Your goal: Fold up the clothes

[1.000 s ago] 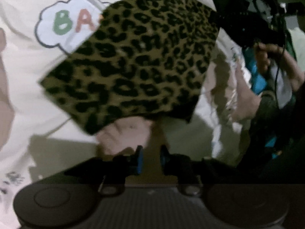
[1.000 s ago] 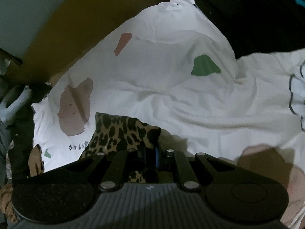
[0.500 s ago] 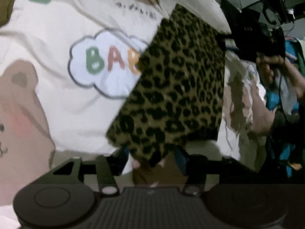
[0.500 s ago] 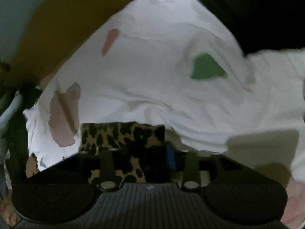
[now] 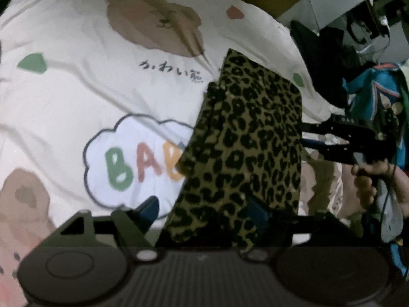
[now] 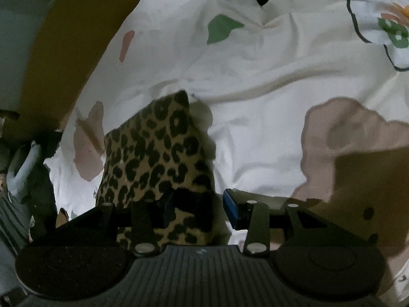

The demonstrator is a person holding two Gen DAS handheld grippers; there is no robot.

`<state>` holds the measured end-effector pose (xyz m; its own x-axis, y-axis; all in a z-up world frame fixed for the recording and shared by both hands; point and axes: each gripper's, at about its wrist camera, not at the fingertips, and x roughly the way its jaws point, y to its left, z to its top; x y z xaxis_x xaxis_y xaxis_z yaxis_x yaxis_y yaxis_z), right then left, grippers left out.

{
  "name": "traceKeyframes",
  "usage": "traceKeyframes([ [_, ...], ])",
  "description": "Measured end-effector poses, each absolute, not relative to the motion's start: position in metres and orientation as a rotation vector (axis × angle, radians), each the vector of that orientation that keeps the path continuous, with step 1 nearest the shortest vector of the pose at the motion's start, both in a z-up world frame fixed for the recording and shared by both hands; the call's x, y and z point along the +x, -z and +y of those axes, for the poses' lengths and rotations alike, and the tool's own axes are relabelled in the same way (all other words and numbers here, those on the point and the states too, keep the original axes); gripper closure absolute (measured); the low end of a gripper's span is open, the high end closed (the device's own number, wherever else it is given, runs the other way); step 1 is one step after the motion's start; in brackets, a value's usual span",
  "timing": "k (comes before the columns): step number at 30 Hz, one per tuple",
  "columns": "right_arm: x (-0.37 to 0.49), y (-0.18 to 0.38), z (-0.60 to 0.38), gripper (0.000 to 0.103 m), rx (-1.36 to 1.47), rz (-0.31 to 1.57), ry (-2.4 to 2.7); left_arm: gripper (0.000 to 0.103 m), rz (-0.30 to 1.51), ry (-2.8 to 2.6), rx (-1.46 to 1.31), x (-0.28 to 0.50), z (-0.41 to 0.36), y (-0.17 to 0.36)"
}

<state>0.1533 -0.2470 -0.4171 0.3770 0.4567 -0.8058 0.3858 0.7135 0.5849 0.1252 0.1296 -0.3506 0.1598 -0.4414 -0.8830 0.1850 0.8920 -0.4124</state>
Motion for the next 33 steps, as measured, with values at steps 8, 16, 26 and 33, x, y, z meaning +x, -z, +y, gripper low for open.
traceKeyframes([
  [8, 0.142, 0.418, -0.232, 0.054, 0.864, 1.242, -0.041, 0.024, 1.31, 0.503, -0.182, 0.167, 0.112, 0.351],
  [16, 0.134, 0.423, -0.224, 0.055, 0.803, 1.271, -0.059, 0.023, 1.277, 0.5, -0.216, 0.193, 0.101, 0.355],
  [26, 0.126, 0.426, -0.217, 0.075, 0.846, 1.256, -0.077, 0.023, 1.289, 0.541, -0.165, 0.22, 0.076, 0.373],
  [33, 0.127, 0.416, -0.218, 0.083, 0.832, 1.236, -0.101, 0.034, 1.292, 0.596, -0.125, 0.221, 0.068, 0.387],
])
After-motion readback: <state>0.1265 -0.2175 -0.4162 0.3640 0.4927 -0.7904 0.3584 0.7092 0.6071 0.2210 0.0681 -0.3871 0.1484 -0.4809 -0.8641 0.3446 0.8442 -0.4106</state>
